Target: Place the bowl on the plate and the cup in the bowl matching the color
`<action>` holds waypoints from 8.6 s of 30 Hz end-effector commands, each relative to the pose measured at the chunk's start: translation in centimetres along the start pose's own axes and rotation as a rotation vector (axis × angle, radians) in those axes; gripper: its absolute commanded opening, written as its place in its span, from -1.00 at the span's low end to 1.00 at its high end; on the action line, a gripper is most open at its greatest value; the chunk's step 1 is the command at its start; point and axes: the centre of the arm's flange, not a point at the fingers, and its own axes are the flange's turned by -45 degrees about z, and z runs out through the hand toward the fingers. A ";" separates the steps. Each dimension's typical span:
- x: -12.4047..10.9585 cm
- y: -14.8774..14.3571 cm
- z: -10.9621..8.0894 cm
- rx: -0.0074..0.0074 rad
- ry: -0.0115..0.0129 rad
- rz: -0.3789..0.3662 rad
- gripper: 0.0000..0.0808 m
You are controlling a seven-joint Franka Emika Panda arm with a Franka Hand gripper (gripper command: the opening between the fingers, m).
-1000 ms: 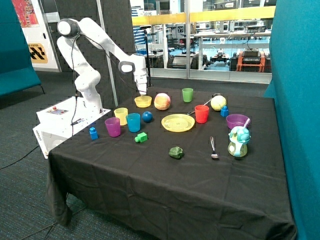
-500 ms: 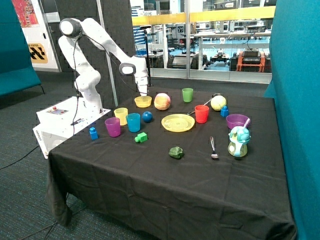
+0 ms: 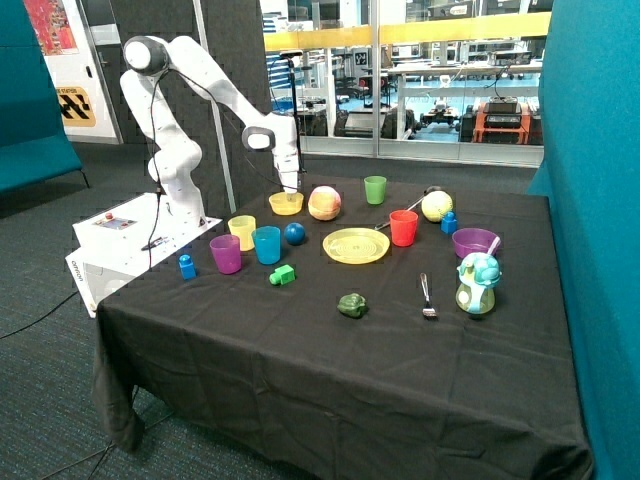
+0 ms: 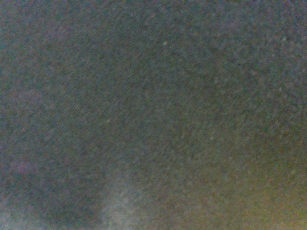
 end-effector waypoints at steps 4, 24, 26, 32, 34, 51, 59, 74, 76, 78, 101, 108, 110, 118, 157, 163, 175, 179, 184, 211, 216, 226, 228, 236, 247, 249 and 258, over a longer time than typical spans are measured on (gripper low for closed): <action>0.6 0.3 0.3 -0.0033 -0.0027 -0.012 -1.00; 0.7 0.1 0.6 -0.0033 -0.0027 -0.029 -1.00; 0.7 0.2 0.5 -0.0033 -0.0027 -0.029 -1.00; 0.9 0.3 -0.1 -0.0033 -0.0027 -0.032 -1.00; 1.2 0.4 -0.6 -0.0033 -0.0027 -0.035 -1.00; 5.6 1.2 -7.2 -0.0031 -0.0029 -0.119 -1.00; 7.3 0.9 -9.1 -0.0031 -0.0029 -0.162 -1.00; 13.2 5.0 -14.7 -0.0032 -0.0028 -0.104 -1.00; 13.7 6.0 -15.2 -0.0032 -0.0028 -0.074 -0.94; 14.0 7.4 -15.6 -0.0033 -0.0027 -0.038 -0.57; 13.6 21.8 -13.9 -0.0038 -0.0020 0.385 -1.00; 13.4 25.4 -12.7 -0.0039 -0.0019 0.457 -1.00; 13.5 26.2 -12.4 -0.0039 -0.0018 0.476 -1.00; 14.1 29.3 -10.8 -0.0039 -0.0017 0.524 -1.00; 16.6 35.7 -2.1 -0.0040 -0.0017 0.545 -1.00; 16.5 35.2 -1.8 -0.0039 -0.0017 0.528 -0.76; 15.3 34.7 -1.8 -0.0039 -0.0018 0.505 0.31; 14.9 34.6 -1.9 -0.0039 -0.0018 0.502 0.50; 14.3 34.5 -2.3 -0.0039 -0.0018 0.500 0.62; 10.5 28.1 -10.0 -0.0038 -0.0020 0.409 0.22; 9.0 26.6 -11.1 -0.0038 -0.0020 0.399 0.20; 5.2 24.3 -11.3 -0.0038 -0.0019 0.419 0.20; 4.3 24.1 -11.2 -0.0038 -0.0019 0.431 0.20; 0.6 23.4 -10.9 -0.0039 -0.0018 0.483 0.24; -4.5 22.2 -12.0 -0.0040 -0.0017 0.543 0.21; -5.2 22.0 -12.1 -0.0040 -0.0017 0.546 0.24; -9.6 21.4 -12.2 -0.0040 -0.0016 0.593 0.19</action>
